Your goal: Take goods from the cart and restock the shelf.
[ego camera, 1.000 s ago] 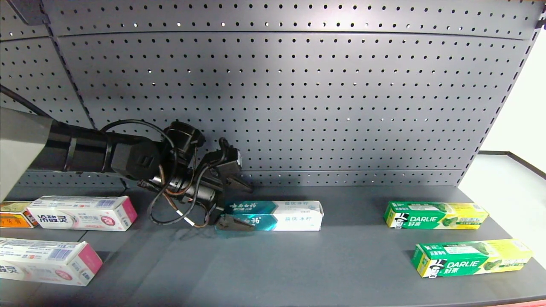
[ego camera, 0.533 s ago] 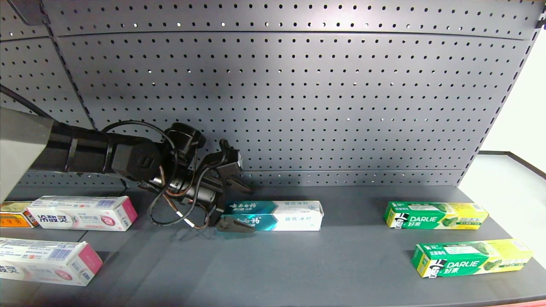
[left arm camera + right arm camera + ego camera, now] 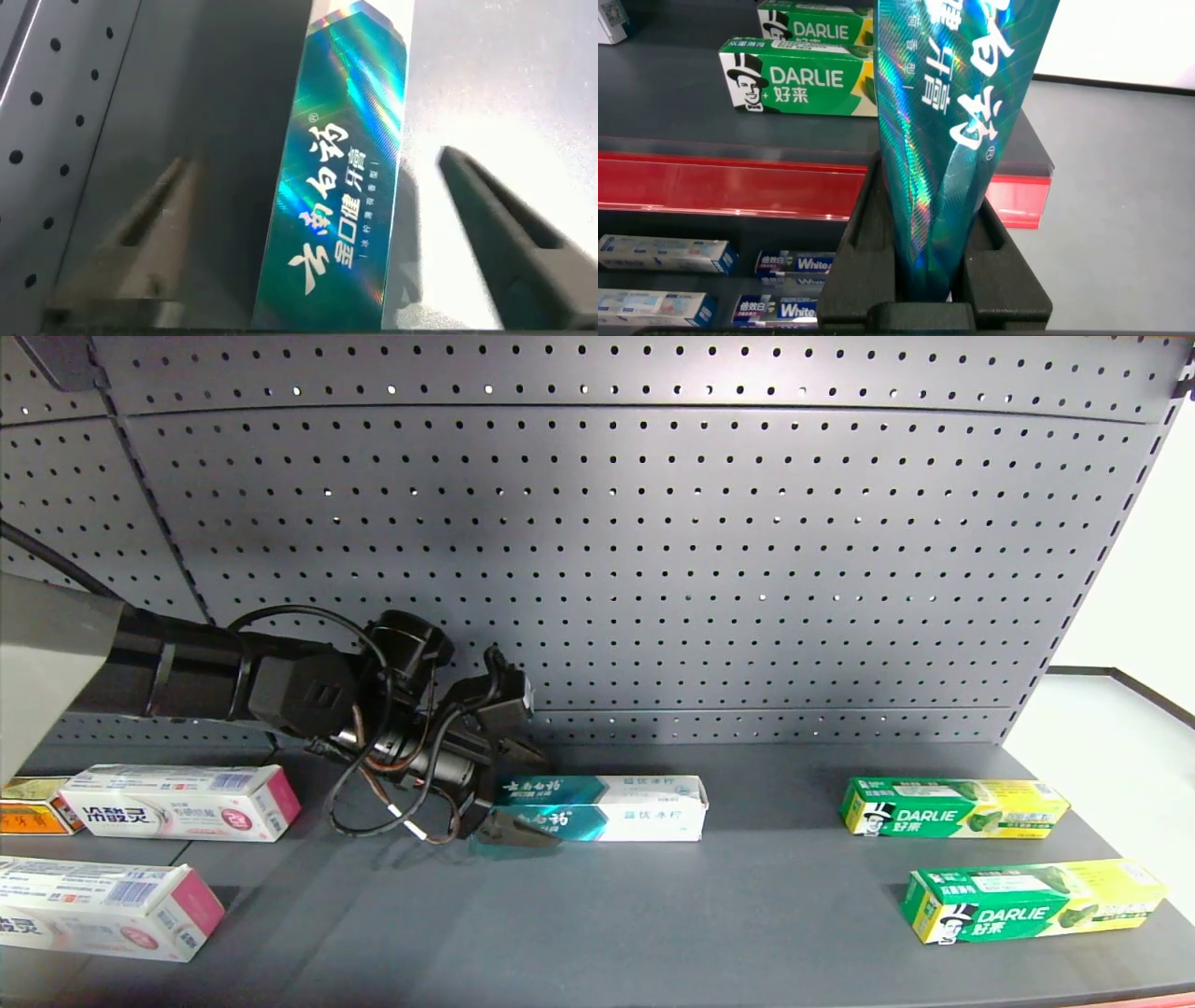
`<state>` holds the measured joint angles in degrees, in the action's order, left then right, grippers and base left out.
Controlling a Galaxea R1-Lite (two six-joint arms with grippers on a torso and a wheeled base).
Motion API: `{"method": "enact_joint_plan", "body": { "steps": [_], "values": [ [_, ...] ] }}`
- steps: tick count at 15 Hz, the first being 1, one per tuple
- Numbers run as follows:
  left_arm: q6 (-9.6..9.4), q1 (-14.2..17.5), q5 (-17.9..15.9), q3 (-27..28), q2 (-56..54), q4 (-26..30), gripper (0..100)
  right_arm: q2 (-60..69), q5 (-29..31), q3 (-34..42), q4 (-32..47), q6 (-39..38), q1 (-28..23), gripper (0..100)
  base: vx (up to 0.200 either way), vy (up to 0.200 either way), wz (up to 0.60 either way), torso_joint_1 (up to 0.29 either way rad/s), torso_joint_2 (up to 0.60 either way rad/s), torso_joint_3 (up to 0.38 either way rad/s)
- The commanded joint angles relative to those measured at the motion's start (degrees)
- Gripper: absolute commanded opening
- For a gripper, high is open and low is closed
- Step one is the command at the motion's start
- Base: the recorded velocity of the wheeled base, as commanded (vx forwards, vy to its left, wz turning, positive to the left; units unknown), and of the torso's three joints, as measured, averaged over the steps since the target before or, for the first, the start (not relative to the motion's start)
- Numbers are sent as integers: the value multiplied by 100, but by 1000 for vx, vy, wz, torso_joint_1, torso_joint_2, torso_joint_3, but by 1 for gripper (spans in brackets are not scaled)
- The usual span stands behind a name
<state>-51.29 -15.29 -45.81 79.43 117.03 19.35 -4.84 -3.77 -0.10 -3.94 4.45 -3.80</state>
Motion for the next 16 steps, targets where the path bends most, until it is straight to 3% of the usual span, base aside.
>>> {"method": "enact_joint_plan", "body": {
  "steps": [1,10,16],
  "values": [
    [-4,-1,11,-7,-14,-1,0,-8,-10,1,-2,3,2,0,0,0,0,0,0,0],
    [-66,-27,2,-262,-163,8,0,-8,-10,1,-2,3,2,0,0,0,0,0,0,0],
    [-268,-45,-7,-798,-602,8,0,-8,-10,1,-2,3,2,0,0,0,0,0,0,0]
  ]
}}
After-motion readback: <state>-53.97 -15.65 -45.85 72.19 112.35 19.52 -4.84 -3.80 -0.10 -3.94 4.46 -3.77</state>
